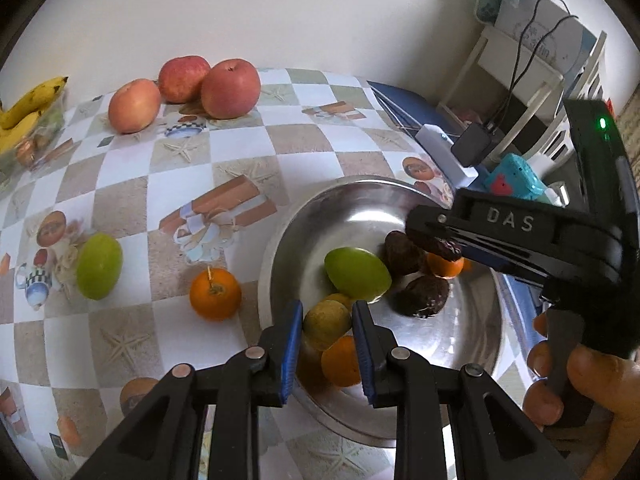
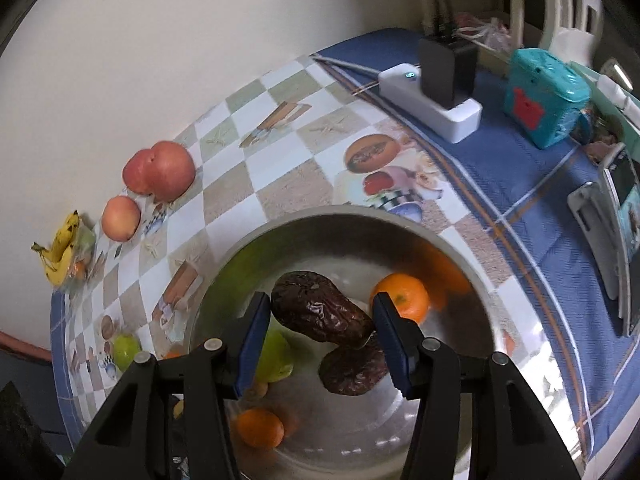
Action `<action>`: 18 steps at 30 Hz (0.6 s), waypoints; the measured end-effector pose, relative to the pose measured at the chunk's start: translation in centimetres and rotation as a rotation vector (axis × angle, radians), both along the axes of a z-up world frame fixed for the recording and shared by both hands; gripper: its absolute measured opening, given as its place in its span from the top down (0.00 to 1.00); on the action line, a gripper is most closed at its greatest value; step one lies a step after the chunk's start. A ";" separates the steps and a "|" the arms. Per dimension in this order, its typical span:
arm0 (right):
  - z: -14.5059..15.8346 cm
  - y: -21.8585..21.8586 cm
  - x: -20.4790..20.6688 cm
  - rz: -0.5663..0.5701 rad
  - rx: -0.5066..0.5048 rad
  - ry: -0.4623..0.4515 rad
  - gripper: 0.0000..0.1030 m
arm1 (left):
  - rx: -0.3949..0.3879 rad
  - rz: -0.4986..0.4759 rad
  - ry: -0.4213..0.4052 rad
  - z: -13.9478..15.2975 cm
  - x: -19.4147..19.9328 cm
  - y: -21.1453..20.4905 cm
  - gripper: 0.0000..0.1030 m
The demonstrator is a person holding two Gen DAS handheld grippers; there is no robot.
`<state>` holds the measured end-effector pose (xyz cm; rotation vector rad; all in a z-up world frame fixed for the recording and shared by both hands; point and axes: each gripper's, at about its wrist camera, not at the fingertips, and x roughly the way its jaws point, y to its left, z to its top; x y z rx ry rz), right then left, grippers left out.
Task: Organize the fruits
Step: 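Carry the date with the right tool while the left tool carries the yellow fruit to the bowl, then release the date with the right tool while the left tool drops the yellow fruit into the bowl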
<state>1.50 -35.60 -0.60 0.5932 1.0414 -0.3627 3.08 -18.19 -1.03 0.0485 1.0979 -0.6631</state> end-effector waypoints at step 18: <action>-2.4 2.7 3.3 0.160 -0.117 -0.028 0.47 | 0.060 -0.020 -0.012 -2.7 0.1 -0.9 0.73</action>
